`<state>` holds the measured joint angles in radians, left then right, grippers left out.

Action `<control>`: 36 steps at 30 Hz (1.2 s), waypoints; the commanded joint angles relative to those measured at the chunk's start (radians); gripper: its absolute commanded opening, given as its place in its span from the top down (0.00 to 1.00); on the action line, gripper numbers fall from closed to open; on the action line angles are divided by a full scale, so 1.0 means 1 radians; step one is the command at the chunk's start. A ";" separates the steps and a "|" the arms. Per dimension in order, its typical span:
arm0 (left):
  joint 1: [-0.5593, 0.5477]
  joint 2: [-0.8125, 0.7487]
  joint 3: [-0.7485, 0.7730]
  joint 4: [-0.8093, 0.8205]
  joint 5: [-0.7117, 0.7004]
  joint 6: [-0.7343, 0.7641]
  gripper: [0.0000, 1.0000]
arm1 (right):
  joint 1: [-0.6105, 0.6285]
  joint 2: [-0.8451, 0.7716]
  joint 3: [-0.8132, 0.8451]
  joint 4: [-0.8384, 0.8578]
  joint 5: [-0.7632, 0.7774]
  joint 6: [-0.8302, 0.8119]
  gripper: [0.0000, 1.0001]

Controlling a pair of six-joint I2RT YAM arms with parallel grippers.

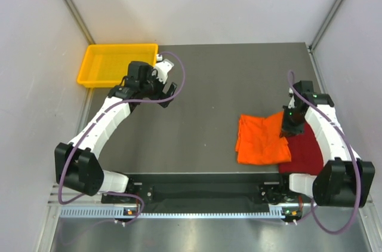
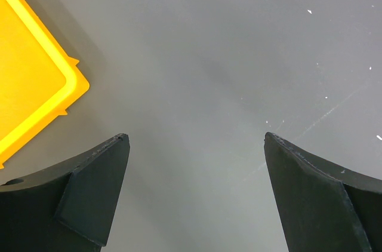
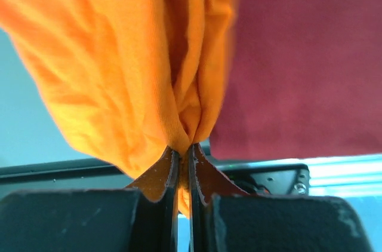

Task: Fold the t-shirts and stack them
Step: Neatly place the folded tshirt to the corner

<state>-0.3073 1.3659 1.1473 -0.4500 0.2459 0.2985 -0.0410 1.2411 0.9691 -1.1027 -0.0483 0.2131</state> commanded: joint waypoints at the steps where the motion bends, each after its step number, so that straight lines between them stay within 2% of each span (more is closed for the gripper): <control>1: 0.005 -0.017 0.038 0.005 0.009 0.011 0.01 | 0.007 -0.072 0.082 -0.108 0.077 0.012 1.00; 7: 0.005 -0.022 0.040 0.005 0.006 0.014 0.01 | 0.007 -0.108 0.143 -0.178 0.177 0.017 1.00; 14: 0.005 -0.036 0.037 -0.001 0.004 0.017 0.01 | 0.006 -0.051 0.183 -0.209 0.301 0.046 1.00; 21: 0.005 -0.042 0.035 -0.006 0.012 0.022 0.01 | 0.007 -0.062 0.237 -0.282 0.410 0.101 1.00; 31: 0.005 -0.057 0.051 -0.021 0.016 0.025 0.01 | 0.006 0.058 0.310 -0.361 0.577 0.189 1.00; 36: 0.005 -0.060 0.049 -0.027 0.009 0.033 0.01 | 0.000 0.058 0.336 -0.372 0.616 0.210 1.00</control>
<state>-0.3073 1.3434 1.1603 -0.4808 0.2462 0.3153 -0.0414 1.3140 1.2446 -1.3403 0.4797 0.3908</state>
